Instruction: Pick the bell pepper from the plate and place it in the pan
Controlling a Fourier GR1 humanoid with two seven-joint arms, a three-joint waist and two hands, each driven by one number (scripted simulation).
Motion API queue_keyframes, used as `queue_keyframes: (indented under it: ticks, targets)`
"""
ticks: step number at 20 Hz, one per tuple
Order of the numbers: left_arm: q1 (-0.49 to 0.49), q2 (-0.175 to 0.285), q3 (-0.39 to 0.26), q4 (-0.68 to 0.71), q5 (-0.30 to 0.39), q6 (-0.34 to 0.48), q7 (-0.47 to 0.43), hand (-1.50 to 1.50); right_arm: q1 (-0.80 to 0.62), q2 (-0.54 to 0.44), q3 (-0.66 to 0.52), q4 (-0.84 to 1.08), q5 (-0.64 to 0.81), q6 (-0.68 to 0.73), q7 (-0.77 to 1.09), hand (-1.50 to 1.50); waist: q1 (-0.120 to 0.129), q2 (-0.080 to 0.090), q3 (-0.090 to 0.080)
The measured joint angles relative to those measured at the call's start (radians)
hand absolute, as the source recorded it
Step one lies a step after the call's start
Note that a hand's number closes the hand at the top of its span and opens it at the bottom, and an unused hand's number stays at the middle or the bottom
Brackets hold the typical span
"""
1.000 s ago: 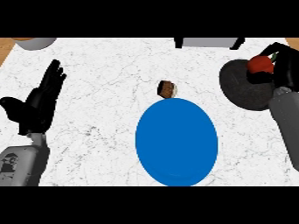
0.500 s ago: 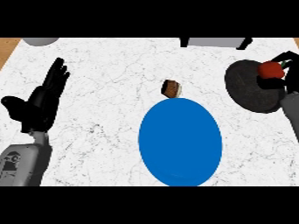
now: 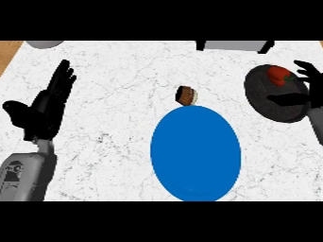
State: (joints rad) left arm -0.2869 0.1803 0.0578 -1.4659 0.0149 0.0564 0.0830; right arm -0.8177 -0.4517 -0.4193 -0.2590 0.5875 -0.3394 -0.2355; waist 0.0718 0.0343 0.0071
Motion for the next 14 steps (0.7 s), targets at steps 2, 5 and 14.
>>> queue_keyframes:
  ticks: [2, 5, 14]
  targets:
    - [0.008, -0.001, 0.001, -0.001, -0.001, 0.001, -0.003, 0.0, -0.003, 0.0, -0.026, 0.003, -0.026, -0.004, -0.05, -1.5, -0.002, -0.002, 0.0]
    - [0.004, -0.001, 0.006, 0.009, 0.002, 0.002, 0.002, 0.0, 0.015, 0.013, -0.081, -0.01, -0.084, -0.022, -0.155, -1.5, -0.015, -0.007, -0.001]
    - [0.048, 0.015, 0.031, -0.015, 0.001, 0.007, 0.012, 0.0, 0.131, -0.002, -0.219, -0.052, -0.284, 0.203, -0.375, -1.5, -0.061, -0.03, -0.005]
